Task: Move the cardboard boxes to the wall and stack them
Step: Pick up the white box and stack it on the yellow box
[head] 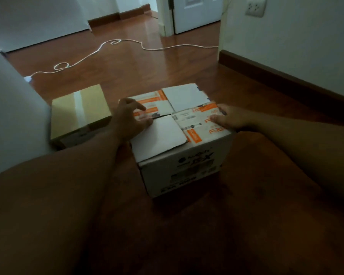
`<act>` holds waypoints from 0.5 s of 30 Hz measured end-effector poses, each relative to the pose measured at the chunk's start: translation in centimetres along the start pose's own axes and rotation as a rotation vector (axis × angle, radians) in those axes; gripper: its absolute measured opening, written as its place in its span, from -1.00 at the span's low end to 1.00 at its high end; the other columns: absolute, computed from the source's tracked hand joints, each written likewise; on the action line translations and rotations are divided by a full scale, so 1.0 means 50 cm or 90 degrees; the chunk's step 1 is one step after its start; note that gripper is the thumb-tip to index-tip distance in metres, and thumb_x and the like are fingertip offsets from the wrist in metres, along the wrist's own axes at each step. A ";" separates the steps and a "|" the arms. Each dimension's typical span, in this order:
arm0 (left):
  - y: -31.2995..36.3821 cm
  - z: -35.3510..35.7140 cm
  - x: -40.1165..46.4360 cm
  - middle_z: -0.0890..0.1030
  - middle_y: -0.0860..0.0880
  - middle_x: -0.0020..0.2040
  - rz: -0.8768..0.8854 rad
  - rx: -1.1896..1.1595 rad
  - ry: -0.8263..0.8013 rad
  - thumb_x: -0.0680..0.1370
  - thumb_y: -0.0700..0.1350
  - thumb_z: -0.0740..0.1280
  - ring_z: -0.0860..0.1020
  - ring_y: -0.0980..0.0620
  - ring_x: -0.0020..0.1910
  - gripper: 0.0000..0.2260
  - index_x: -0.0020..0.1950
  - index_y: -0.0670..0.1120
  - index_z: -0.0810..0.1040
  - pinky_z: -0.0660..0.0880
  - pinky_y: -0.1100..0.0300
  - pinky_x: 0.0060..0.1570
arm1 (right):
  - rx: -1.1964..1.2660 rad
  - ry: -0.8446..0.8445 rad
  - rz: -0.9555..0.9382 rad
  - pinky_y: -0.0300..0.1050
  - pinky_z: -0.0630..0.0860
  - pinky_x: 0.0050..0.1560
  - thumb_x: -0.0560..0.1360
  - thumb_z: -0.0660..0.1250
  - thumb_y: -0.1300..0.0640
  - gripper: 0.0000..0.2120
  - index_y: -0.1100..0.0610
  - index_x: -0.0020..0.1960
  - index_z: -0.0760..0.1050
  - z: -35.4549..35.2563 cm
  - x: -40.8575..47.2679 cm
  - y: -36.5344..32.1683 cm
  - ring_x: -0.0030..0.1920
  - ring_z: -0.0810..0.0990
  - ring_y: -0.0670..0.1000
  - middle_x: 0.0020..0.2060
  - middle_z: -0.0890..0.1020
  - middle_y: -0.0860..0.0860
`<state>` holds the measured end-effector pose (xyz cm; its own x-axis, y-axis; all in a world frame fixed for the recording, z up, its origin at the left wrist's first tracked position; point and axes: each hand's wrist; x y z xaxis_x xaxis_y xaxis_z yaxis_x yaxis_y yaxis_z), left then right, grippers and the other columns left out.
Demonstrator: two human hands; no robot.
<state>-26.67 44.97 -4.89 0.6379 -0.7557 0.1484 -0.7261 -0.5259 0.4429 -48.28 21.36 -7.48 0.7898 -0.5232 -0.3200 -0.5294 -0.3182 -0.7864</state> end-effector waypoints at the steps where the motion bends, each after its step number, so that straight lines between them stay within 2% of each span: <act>1: 0.028 0.017 0.016 0.38 -0.14 0.36 0.022 -0.009 0.002 0.42 -0.02 0.53 0.40 -0.12 0.33 -0.60 0.21 -0.10 0.58 0.30 0.24 0.18 | -0.016 0.016 0.021 -0.02 0.59 0.04 0.62 0.28 0.04 -0.65 0.11 0.37 0.37 -0.031 -0.012 0.019 0.08 0.63 0.04 0.19 0.61 0.07; 4: 0.114 0.072 0.060 0.37 -0.12 0.35 0.063 -0.059 -0.027 0.40 -0.05 0.55 0.41 -0.08 0.30 -0.64 0.14 -0.11 0.61 0.24 0.33 0.14 | -0.040 0.059 0.091 -0.08 0.56 -0.10 0.62 0.26 -0.02 -0.66 0.05 0.35 0.34 -0.118 -0.050 0.077 -0.02 0.62 -0.01 0.10 0.60 0.02; 8: 0.219 0.140 0.105 0.36 -0.15 0.36 0.127 -0.079 -0.069 0.37 -0.04 0.58 0.41 -0.14 0.31 -0.61 0.13 -0.12 0.60 0.37 0.12 0.27 | -0.044 0.112 0.145 -0.12 0.51 -0.20 0.63 0.24 -0.04 -0.61 0.07 0.40 0.34 -0.207 -0.099 0.145 -0.04 0.62 -0.03 0.05 0.61 0.00; 11: 0.281 0.190 0.130 0.32 -0.14 0.38 0.136 -0.085 -0.111 0.36 0.03 0.57 0.38 -0.16 0.34 -0.57 0.15 -0.08 0.58 0.39 -0.06 0.36 | -0.076 0.167 0.150 -0.12 0.48 -0.16 0.62 0.24 -0.09 -0.59 0.04 0.41 0.35 -0.256 -0.132 0.197 0.00 0.61 -0.02 0.15 0.62 0.02; 12: 0.298 0.207 0.139 0.31 -0.13 0.39 0.139 -0.084 -0.123 0.36 0.05 0.57 0.38 -0.16 0.34 -0.56 0.16 -0.07 0.58 0.38 -0.05 0.37 | -0.084 0.183 0.153 -0.11 0.47 -0.14 0.61 0.24 -0.10 -0.58 0.02 0.41 0.35 -0.270 -0.142 0.212 0.01 0.61 -0.01 0.19 0.61 0.02; 15: 0.342 0.254 0.157 0.29 -0.13 0.40 0.148 -0.074 -0.151 0.41 0.06 0.53 0.37 -0.12 0.35 -0.53 0.24 -0.10 0.56 0.28 0.21 0.30 | -0.093 0.220 0.160 -0.08 0.44 -0.05 0.63 0.22 -0.10 -0.56 0.03 0.45 0.32 -0.300 -0.170 0.249 0.01 0.57 -0.01 0.23 0.59 0.03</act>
<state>-37.35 25.09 -7.35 0.3712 -0.9270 0.0541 -0.8021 -0.2907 0.5217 -66.21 10.00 -6.64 0.4951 -0.8235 -0.2769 -0.7491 -0.2431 -0.6162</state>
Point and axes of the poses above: each hand's wrist, its own x-axis towards the middle knuckle, its own z-axis out of the palm, y = z × x
